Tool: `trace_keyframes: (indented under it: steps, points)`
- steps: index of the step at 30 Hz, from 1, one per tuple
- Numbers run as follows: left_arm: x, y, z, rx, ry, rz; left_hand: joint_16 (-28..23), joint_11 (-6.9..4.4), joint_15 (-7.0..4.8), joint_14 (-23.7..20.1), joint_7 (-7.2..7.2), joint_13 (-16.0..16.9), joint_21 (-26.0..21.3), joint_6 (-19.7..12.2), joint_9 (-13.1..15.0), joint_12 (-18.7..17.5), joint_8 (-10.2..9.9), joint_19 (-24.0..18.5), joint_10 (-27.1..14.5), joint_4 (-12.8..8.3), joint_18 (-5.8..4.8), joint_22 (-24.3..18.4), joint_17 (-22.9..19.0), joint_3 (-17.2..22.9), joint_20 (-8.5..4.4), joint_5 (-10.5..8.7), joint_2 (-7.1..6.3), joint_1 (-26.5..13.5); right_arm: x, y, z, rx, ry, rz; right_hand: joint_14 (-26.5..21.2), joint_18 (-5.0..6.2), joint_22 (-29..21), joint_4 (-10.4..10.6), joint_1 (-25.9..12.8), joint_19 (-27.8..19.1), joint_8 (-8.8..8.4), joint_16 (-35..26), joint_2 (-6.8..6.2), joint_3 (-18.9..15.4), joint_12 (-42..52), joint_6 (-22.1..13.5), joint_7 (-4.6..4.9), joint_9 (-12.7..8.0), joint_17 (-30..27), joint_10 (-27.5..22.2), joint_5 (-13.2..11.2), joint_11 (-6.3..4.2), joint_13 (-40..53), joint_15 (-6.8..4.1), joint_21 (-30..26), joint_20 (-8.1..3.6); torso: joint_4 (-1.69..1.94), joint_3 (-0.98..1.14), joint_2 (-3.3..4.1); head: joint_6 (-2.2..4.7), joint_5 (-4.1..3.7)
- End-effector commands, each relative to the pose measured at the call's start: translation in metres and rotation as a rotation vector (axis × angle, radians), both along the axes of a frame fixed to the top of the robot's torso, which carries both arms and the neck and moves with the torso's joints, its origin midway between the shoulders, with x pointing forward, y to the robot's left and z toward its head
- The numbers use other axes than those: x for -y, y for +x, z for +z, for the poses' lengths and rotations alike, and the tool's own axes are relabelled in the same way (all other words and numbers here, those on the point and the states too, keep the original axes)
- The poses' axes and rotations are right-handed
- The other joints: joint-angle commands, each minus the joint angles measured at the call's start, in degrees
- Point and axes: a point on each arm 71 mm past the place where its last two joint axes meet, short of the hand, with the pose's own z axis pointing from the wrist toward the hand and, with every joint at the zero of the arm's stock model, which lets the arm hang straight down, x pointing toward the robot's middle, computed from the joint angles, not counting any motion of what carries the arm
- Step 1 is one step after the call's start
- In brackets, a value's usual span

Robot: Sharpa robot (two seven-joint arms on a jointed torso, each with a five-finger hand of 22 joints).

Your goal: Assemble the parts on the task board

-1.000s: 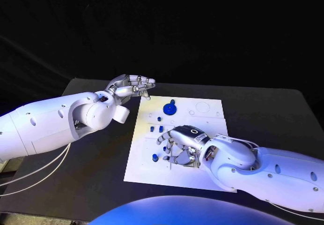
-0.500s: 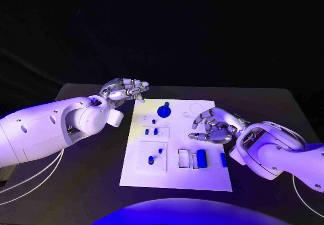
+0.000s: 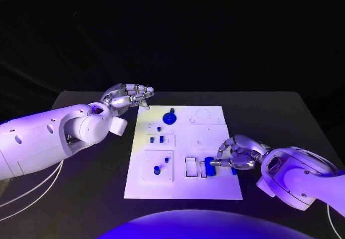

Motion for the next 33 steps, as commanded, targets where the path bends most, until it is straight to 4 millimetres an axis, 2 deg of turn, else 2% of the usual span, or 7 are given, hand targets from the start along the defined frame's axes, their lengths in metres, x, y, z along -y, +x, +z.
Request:
trace_keyframes:
  steps: [1, 13, 25, 29, 33]
  points:
    - [0.002, 0.0, 0.001, 0.001, -0.015, -0.014, -0.2, -0.19, -0.09, 0.1, 1.18, 0.0, -0.2, -0.3, -0.1, 0.2, 0.2, 0.4, -0.4, -0.4, 0.76, -0.1, -0.1, -0.1, 0.03, -0.11, -0.19, -0.3, 0.0, -0.003, -0.006, -0.028, -0.073, -0.013, 4.2, -0.82, 3.2, 0.0, -0.6, 0.4, 0.31, 0.3, 0.15, -0.8, 0.3, 0.5, -0.17, 0.1, 5.7, 1.3, 0.3, -0.13, 7.4, 0.12, -0.1, 0.13, -0.12, 0.0, -0.07, -0.05, -0.09]
    - [0.001, -0.001, 0.001, -0.001, -0.015, -0.014, -0.2, -0.19, -0.09, 0.1, 1.18, 0.0, -0.2, -0.3, -0.1, 0.2, 0.2, 0.4, -0.4, -0.4, 0.76, -0.1, -0.1, -0.1, 0.03, -0.11, -0.19, -0.3, -0.009, -0.002, -0.02, -0.056, -0.104, -0.028, 4.3, -0.84, 3.4, 0.0, -2.0, 0.5, 0.65, 0.4, 0.25, -2.1, 0.4, 1.1, -0.36, 0.2, 6.1, 1.3, 0.4, -0.28, 7.5, 0.01, 0.0, 0.05, -0.02, -0.05, 0.01, -0.26, 0.02]
    - [0.0, -0.001, 0.001, -0.003, -0.014, -0.013, -0.2, -0.19, -0.08, 0.1, 1.17, 0.0, -0.2, -0.3, -0.1, 0.2, 0.2, 0.4, -0.4, -0.3, 0.76, -0.1, -0.1, -0.1, 0.04, -0.1, -0.17, -0.4, -0.017, -0.004, -0.034, -0.077, -0.14, -0.009, 4.3, -0.84, 3.4, 0.0, -2.5, 0.5, 0.97, 0.4, 0.44, -2.3, 0.3, 1.7, -0.53, 0.3, 6.0, 1.3, 0.5, -0.41, 7.5, -0.07, 0.0, -0.01, -0.12, -0.01, -0.02, -0.38, 0.3]
    - [0.0, -0.001, 0.001, -0.003, -0.015, -0.014, -0.2, -0.19, -0.08, 0.1, 1.17, 0.0, -0.2, -0.3, -0.1, 0.2, 0.2, 0.4, -0.4, -0.3, 0.76, -0.1, -0.1, -0.1, 0.04, -0.1, -0.17, -0.4, -0.019, -0.003, -0.035, -0.076, -0.151, -0.006, 4.3, -0.89, 3.6, -0.2, -0.8, 0.6, 1.34, 0.4, 0.83, -2.0, 0.5, 2.4, -0.84, 0.4, 6.2, 1.4, 0.4, -0.7, 7.8, -0.31, 0.2, -0.2, -0.12, -0.03, -0.02, -0.37, 0.3]
    - [0.0, -0.001, 0.001, -0.004, -0.015, -0.015, -0.2, -0.19, -0.08, 0.1, 1.17, 0.0, -0.2, -0.3, -0.1, 0.2, 0.2, 0.4, -0.4, -0.3, 0.76, -0.1, -0.1, -0.1, 0.04, -0.1, -0.17, -0.4, -0.019, -0.003, -0.036, -0.071, -0.156, -0.008, 4.3, -0.93, 3.8, -0.4, 2.5, 0.7, 1.39, 0.5, 2.02, -1.5, 0.7, 2.9, -1.05, 0.3, 6.3, 1.6, 0.2, -0.9, 8.1, -0.51, 0.2, -0.41, -0.1, -0.06, 0.01, -0.45, 0.29]
